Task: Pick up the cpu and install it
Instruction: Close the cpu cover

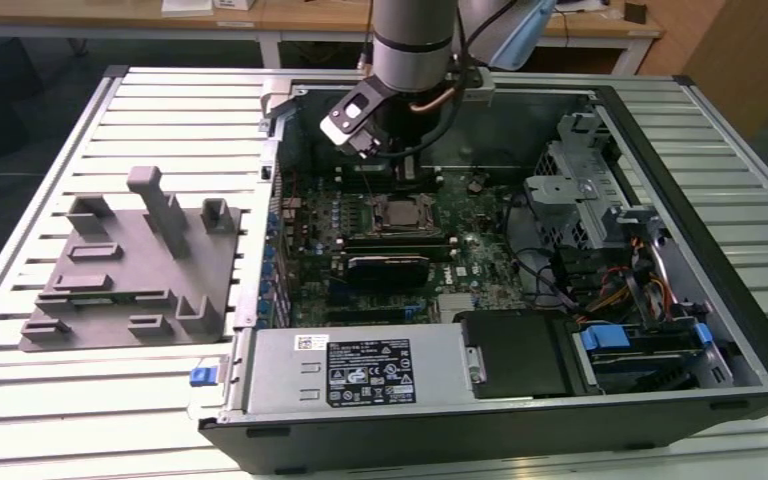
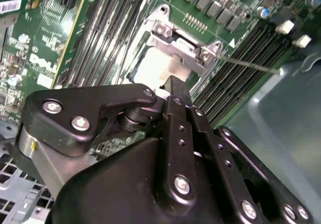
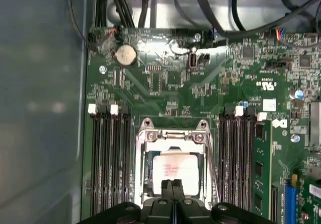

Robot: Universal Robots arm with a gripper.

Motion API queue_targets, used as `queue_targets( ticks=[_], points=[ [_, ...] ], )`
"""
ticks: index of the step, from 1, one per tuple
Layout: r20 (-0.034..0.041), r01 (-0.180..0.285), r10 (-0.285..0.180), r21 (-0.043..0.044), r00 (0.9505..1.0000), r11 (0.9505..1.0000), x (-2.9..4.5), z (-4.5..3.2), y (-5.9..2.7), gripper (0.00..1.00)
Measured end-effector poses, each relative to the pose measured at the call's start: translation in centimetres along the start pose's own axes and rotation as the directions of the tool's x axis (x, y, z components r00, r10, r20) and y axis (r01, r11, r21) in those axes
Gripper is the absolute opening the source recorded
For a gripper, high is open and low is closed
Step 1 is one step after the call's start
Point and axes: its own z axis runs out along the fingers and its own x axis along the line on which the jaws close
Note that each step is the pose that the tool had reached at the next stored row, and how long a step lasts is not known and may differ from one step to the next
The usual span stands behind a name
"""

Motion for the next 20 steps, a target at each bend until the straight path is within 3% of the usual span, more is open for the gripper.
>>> queue_targets(
  ticks=[10, 20],
  points=[
    [-0.0006, 0.026, -0.026, 0.0003, 0.9997, 0.9997, -0.04, 1.05, -1.5, 0.11],
    [-0.0008, 0.031, -0.031, 0.0003, 0.9995, 0.9995, -0.05, 2.32, -1.83, 0.11]
  ],
)
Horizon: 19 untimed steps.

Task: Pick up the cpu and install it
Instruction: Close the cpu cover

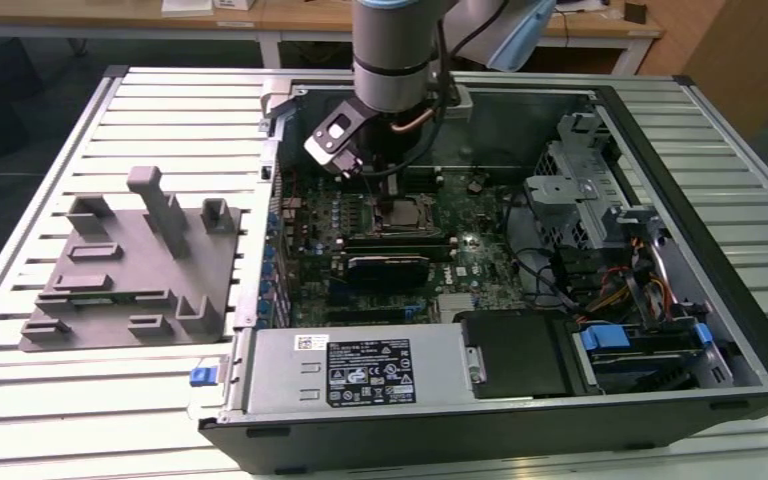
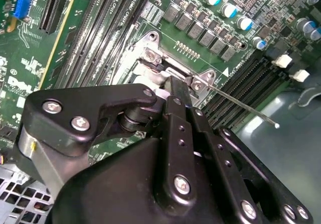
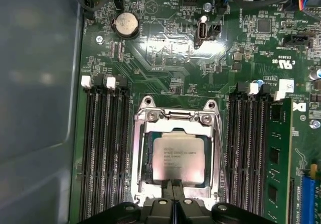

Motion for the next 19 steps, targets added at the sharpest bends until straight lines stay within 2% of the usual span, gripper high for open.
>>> queue_targets(
  ticks=[5, 14, 16, 19],
  points=[
    [0.0011, 0.0, 0.0, 0.0009, 1.0, 1.0, -0.02, 0.62, -0.03, 0.11],
    [0.0002, 0.0, 0.0, 0.0001, 1.0, 1.0, -0.03, 0.72, 0.61, 0.11],
    [-0.0019, 0.0, 0.0, -0.0022, 1.0, 1.0, 0.0, 0.51, 0.66, 0.11],
    [-0.0003, 0.0, 0.0, -0.0002, 1.0, 1.0, -0.02, -0.42, 0.66, 0.11]
  ],
)
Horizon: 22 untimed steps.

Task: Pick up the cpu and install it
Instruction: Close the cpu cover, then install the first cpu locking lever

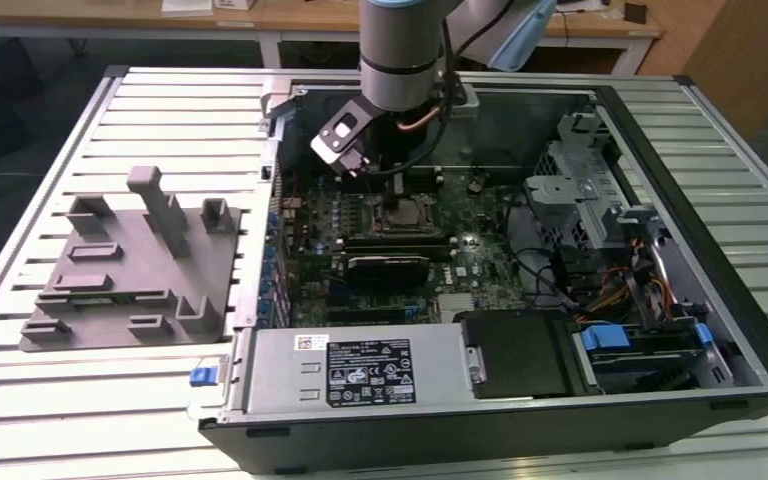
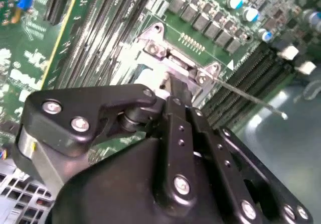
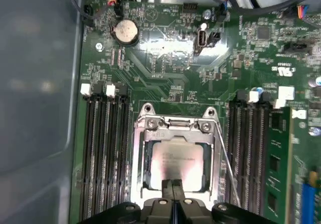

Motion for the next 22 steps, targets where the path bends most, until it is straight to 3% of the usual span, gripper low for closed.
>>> queue_targets(
  ticks=[3, 22],
  points=[
    [0.0005, 0.0, 0.0, 0.0004, 1.0, 1.0, 0.0, -0.68, 0.01, 0.11],
    [0.0003, 0.0, 0.0, 0.0015, 1.0, 1.0, -0.09, -0.65, 2.2, 0.11]
  ],
)
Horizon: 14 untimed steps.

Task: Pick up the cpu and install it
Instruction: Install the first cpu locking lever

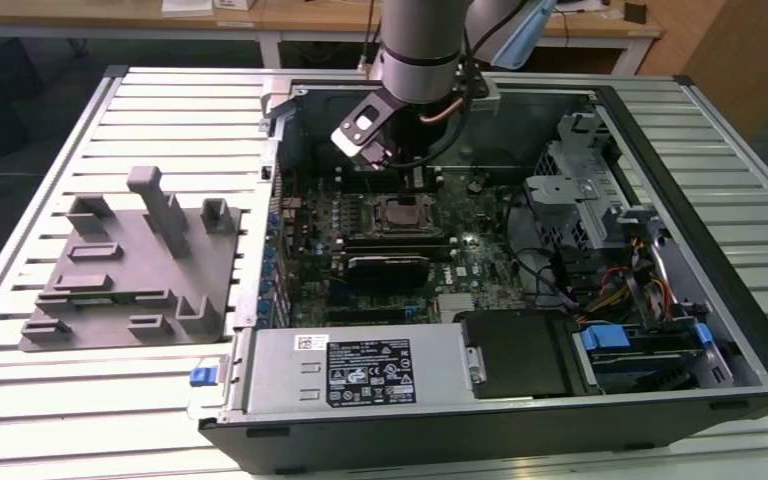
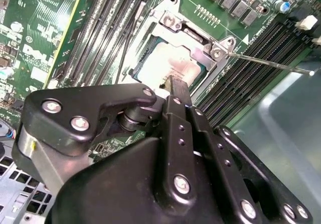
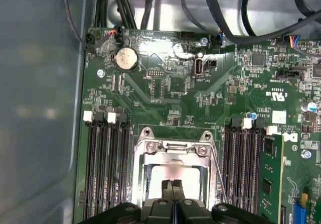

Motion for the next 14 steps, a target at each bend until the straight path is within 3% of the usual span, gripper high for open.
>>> queue_targets(
  ticks=[14],
  points=[
    [0.0005, 0.0, 0.0, 0.0002, 1.0, 1.0, -0.01, -0.08, 0.47, 0.11]
  ],
)
